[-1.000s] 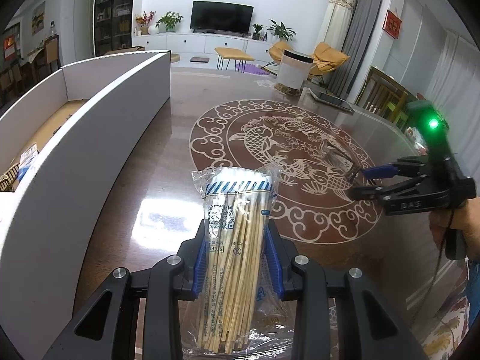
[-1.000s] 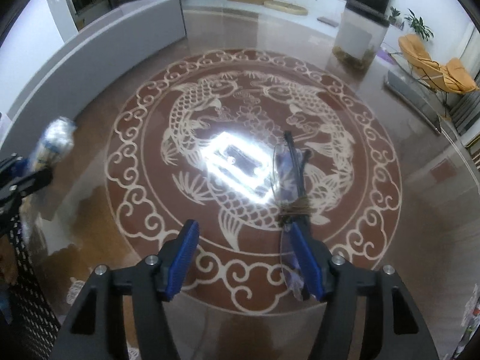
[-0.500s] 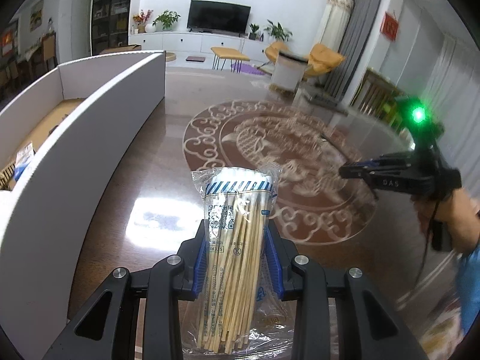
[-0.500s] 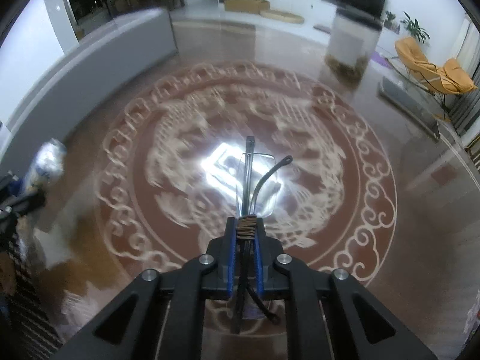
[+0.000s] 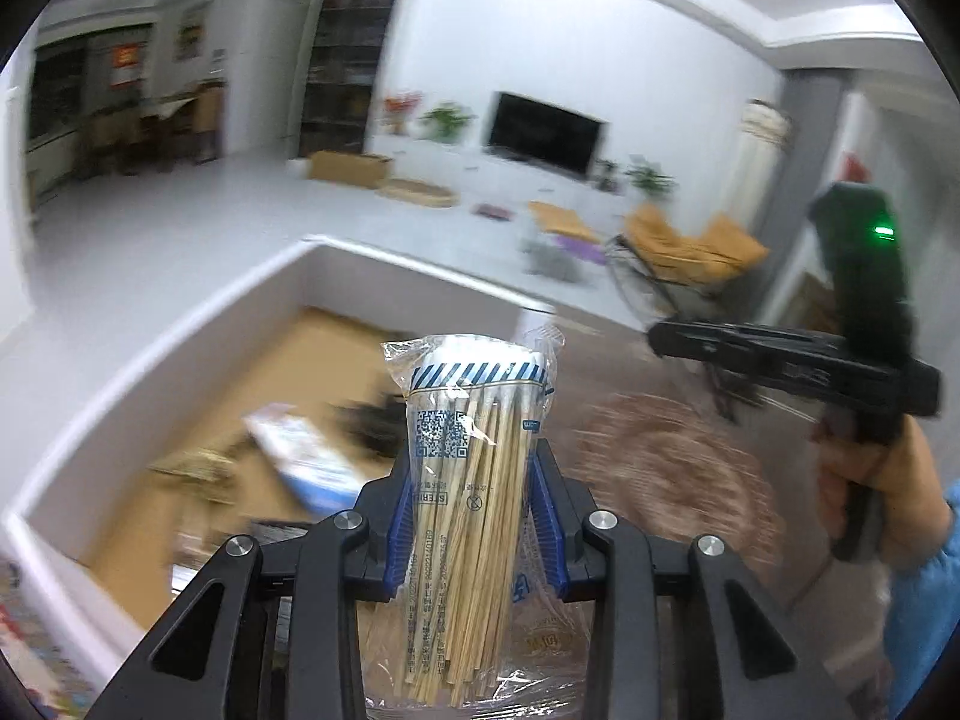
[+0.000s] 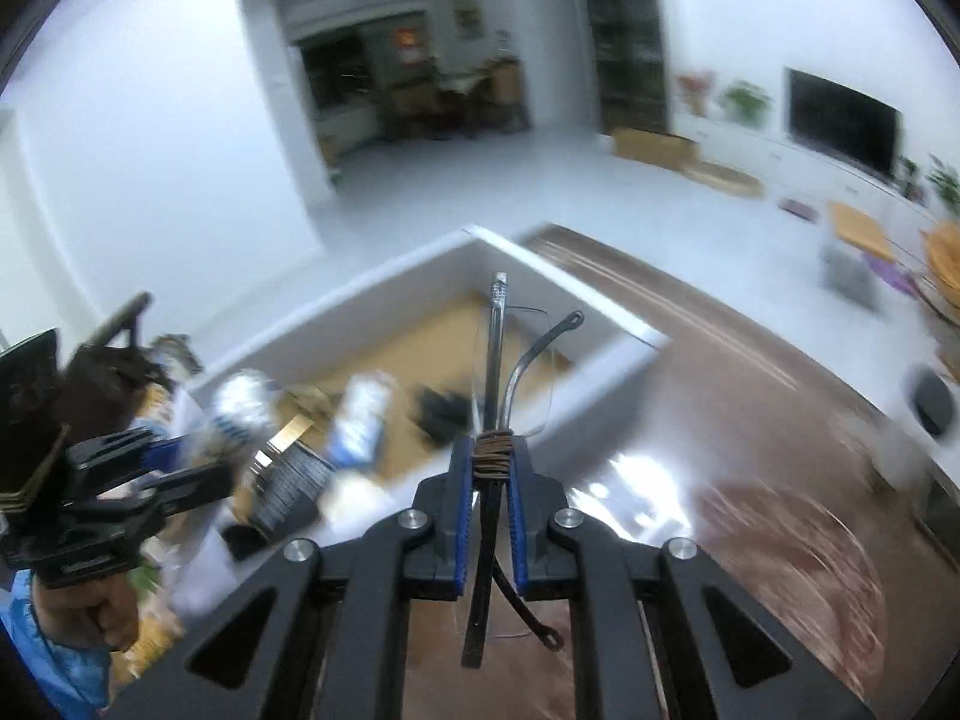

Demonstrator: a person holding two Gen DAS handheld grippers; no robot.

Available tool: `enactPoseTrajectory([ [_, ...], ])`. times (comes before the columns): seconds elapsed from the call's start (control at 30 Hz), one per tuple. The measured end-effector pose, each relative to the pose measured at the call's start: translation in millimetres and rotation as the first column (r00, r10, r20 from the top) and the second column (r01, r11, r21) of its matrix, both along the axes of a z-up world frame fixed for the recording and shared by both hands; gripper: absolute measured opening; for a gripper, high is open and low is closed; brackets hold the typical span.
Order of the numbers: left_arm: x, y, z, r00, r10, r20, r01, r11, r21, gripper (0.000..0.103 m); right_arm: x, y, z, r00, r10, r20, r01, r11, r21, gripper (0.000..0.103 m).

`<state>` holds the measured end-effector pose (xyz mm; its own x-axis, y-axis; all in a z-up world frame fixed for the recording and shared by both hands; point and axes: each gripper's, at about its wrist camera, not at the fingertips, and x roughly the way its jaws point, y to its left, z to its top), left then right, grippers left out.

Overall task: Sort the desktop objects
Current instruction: 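Carry the swab bag and glasses into the cardboard tray and open both grippers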

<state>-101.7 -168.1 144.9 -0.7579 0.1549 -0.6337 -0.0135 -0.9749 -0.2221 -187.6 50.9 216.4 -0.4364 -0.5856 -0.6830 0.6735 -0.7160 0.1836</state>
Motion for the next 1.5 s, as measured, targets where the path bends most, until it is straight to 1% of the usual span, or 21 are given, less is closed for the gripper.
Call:
enactPoseTrajectory([
  [0.07,-15.3,-41.1,-8.9,0.996,0.074,0.056,-0.073,0.997,-0.017,0.035,-6.7,-46.7,-10.4,0.999,0.044,0.018,-0.044,0.999,0.007,0.011],
  [0.1,-17.8,-52.0,-14.0,0.993,0.096,0.075,-0.094,0.995,-0.025,0.035,-6.7,-46.7,-10.4,0.999,0.044,0.018,-0.044,0.999,0.007,0.011],
  [0.13,-24.6,-69.1,-23.4,0.985,0.13,0.11,-0.127,0.991,-0.03,0.035,-10.9,-69.1,-19.9,0.997,0.062,0.036,-0.062,0.998,0.014,0.011],
  [0.17,-29.2,-79.8,-30.9,0.979,0.151,0.137,-0.149,0.988,-0.029,0.035,-22.0,-101.6,-45.0,0.994,0.077,0.081,-0.08,0.996,0.032,0.011],
  [0.3,-46.2,-106.7,-63.0,0.947,0.206,0.244,-0.201,0.978,-0.046,0.035,-36.6,-142.6,-93.5,0.988,0.077,0.136,-0.094,0.987,0.129,0.012],
  [0.33,-51.0,-109.5,-71.5,0.937,0.214,0.275,-0.205,0.977,-0.061,0.036,-36.6,-142.6,-93.5,0.988,0.077,0.136,-0.094,0.987,0.129,0.014],
  [0.37,-54.3,-110.6,-76.8,0.929,0.218,0.298,-0.206,0.976,-0.07,0.037,-39.9,-150.3,-103.5,0.985,0.078,0.154,-0.103,0.982,0.161,0.016],
  [0.4,-56.1,-110.3,-81.1,0.923,0.219,0.315,-0.205,0.976,-0.077,0.045,-42.0,-156.5,-115.1,0.98,0.075,0.185,-0.112,0.974,0.199,0.031],
  [0.43,-57.3,-108.9,-85.2,0.917,0.221,0.331,-0.204,0.975,-0.084,0.061,-43.2,-161.4,-127.5,0.973,0.062,0.224,-0.121,0.959,0.258,0.062],
  [0.47,-57.4,-106.5,-87.0,0.916,0.221,0.335,-0.203,0.975,-0.089,0.071,-44.1,-160.6,-127.7,0.974,0.063,0.217,-0.121,0.957,0.265,0.077],
  [0.5,-55.5,-103.0,-86.5,0.918,0.227,0.324,-0.205,0.974,-0.1,0.087,-45.3,-155.2,-125.4,0.978,0.067,0.199,-0.119,0.958,0.262,0.092],
  [0.53,-52.0,-99.3,-84.6,0.923,0.234,0.304,-0.209,0.971,-0.113,0.09,-42.9,-152.1,-117.0,0.982,0.072,0.177,-0.117,0.959,0.258,0.092],
  [0.6,-44.7,-95.0,-81.1,0.93,0.25,0.269,-0.221,0.966,-0.134,0.09,-39.0,-138.7,-101.2,0.984,0.073,0.163,-0.113,0.96,0.256,0.093],
  [0.63,-40.2,-93.4,-78.1,0.93,0.267,0.252,-0.237,0.961,-0.142,0.09,-37.6,-134.6,-93.3,0.985,0.073,0.154,-0.111,0.96,0.257,0.096],
  [0.7,-31.3,-88.8,-70.0,0.93,0.29,0.224,-0.267,0.955,-0.127,0.09,-30.7,-127.0,-74.9,0.988,0.09,0.128,-0.121,0.957,0.262,0.103],
  [0.77,-28.3,-89.1,-60.2,0.93,0.31,0.2,-0.293,0.95,-0.107,0.09,-24.6,-120.1,-60.2,0.987,0.118,0.11,-0.145,0.948,0.282,0.103],
  [0.83,-18.9,-83.2,-52.0,0.926,0.33,0.185,-0.315,0.943,-0.108,0.097,-18.2,-117.2,-49.4,0.984,0.138,0.112,-0.166,0.937,0.306,0.103],
  [1.0,2.7,-71.7,-27.7,0.909,0.406,0.094,-0.394,0.911,-0.123,0.101,-4.7,-107.4,-46.6,0.982,0.164,0.098,-0.189,0.908,0.374,0.103],
  [1.13,11.5,-65.1,-17.8,0.893,0.447,0.058,-0.437,0.89,-0.127,0.103,1.1,-108.0,-47.0,0.98,0.177,0.092,-0.199,0.899,0.39,0.103],
  [1.3,11.2,-58.9,-16.5,0.88,0.47,0.069,-0.456,0.876,-0.156,0.103,8.8,-118.5,-48.1,0.974,0.206,0.095,-0.227,0.887,0.403,0.103],
  [1.5,16.1,-55.0,-12.0,0.862,0.505,0.05,-0.49,0.854,-0.176,0.103,17.4,-130.9,-45.9,0.965,0.248,0.081,-0.258,0.868,0.424,0.103],
])
